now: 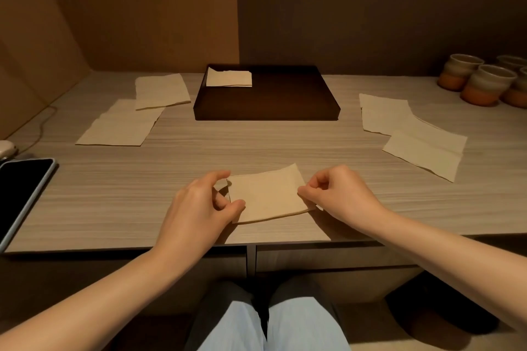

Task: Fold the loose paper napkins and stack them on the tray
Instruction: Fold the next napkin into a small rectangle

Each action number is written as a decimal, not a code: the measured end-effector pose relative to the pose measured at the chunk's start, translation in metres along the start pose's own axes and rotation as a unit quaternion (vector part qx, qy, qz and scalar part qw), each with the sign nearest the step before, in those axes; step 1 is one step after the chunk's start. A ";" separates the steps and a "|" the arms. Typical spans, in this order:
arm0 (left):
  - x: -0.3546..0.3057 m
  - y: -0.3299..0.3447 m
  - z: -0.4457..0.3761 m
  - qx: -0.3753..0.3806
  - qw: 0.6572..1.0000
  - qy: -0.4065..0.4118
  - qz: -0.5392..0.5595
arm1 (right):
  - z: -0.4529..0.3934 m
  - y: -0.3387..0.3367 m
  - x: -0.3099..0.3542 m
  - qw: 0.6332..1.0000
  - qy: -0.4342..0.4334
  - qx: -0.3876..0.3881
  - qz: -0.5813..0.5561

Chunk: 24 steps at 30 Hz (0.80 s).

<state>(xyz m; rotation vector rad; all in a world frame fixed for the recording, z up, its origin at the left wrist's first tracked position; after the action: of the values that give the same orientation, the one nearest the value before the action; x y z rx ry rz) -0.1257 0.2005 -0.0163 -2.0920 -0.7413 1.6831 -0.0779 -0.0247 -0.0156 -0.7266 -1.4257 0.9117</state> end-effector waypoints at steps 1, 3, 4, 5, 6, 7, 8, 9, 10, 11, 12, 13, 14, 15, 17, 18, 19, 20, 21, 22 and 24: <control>-0.001 -0.001 0.000 0.002 1.000 0.001 -0.004 | 0.000 0.000 0.001 1.000 0.001 0.002 0.000; -0.005 -0.003 -0.001 -0.003 0.999 0.020 -0.035 | 0.001 0.001 0.001 1.000 0.007 0.000 -0.003; -0.011 -0.004 0.000 -0.007 0.996 0.049 -0.070 | 0.001 0.000 0.002 1.000 0.010 -0.004 -0.003; -0.019 -0.003 0.001 -0.006 0.991 0.087 -0.105 | 0.001 0.000 0.002 1.000 0.010 -0.007 0.000; -0.028 -0.001 0.004 0.006 0.984 0.124 -0.128 | 0.001 0.001 0.003 1.000 0.010 -0.009 0.003; -0.036 0.004 0.007 0.039 0.980 0.143 -0.136 | 0.001 0.000 0.003 1.000 0.009 -0.010 0.005; -0.042 0.012 0.012 0.083 0.976 0.150 -0.135 | 0.001 0.001 0.003 1.000 0.009 -0.010 0.005; -0.044 0.020 0.018 0.131 0.970 0.153 -0.138 | 0.001 0.001 0.003 1.000 0.008 -0.011 0.004; -0.042 0.028 0.023 0.170 0.961 0.159 -0.152 | 0.001 0.001 0.003 1.000 0.005 -0.012 0.002; -0.040 0.034 0.027 0.196 0.950 0.167 -0.174 | 0.001 0.001 0.003 1.000 0.002 -0.016 0.002; -0.037 0.037 0.029 0.213 0.941 0.177 -0.196 | 0.001 0.001 0.003 1.000 0.000 -0.019 0.003; -0.033 0.040 0.029 0.223 0.934 0.184 -0.210 | 0.001 0.001 0.003 1.000 -0.002 -0.021 0.006; -0.029 0.041 0.028 0.230 0.930 0.185 -0.221 | 0.001 0.002 0.003 1.000 -0.004 -0.021 0.012; -0.025 0.041 0.027 0.240 0.925 0.184 -0.232 | 0.001 0.002 0.003 1.000 -0.007 -0.019 0.016; -0.021 0.042 0.028 0.260 0.913 0.190 -0.251 | 0.001 0.001 0.003 1.000 -0.017 -0.016 0.020; -0.020 0.043 0.028 0.268 0.909 0.194 -0.254 | 0.002 0.000 0.003 0.999 -0.027 -0.020 0.024; -0.019 0.043 0.029 0.275 0.906 0.196 -0.255 | 0.004 -0.003 0.004 0.998 -0.040 -0.031 0.034; -0.017 0.042 0.028 0.281 0.904 0.197 -0.254 | 0.008 -0.005 0.005 0.995 -0.056 -0.053 0.061; -0.015 0.042 0.028 0.287 0.902 0.199 -0.253 | 0.014 -0.008 0.006 0.988 -0.079 -0.085 0.101; -0.014 0.042 0.028 0.291 0.900 0.201 -0.254 | 0.021 -0.009 0.010 0.976 -0.110 -0.112 0.148; -0.013 0.042 0.028 0.298 0.896 0.206 -0.259 | 0.036 -0.002 0.020 0.952 -0.198 -0.102 0.211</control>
<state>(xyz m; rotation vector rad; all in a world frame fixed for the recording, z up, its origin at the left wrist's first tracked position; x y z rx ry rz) -0.1470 0.1575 -0.0370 -1.5477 -0.4951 0.9614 -0.1152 -0.0124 -0.0030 -1.0751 -1.7714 1.3088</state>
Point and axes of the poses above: each hand's wrist, its own z-axis away from the middle knuckle, its own y-axis out of the palm, x = y × z, the point moved 5 cm from there along -z, towards the middle knuckle, and after that the axes turned 11 degrees about z, right-handed, at the moved point
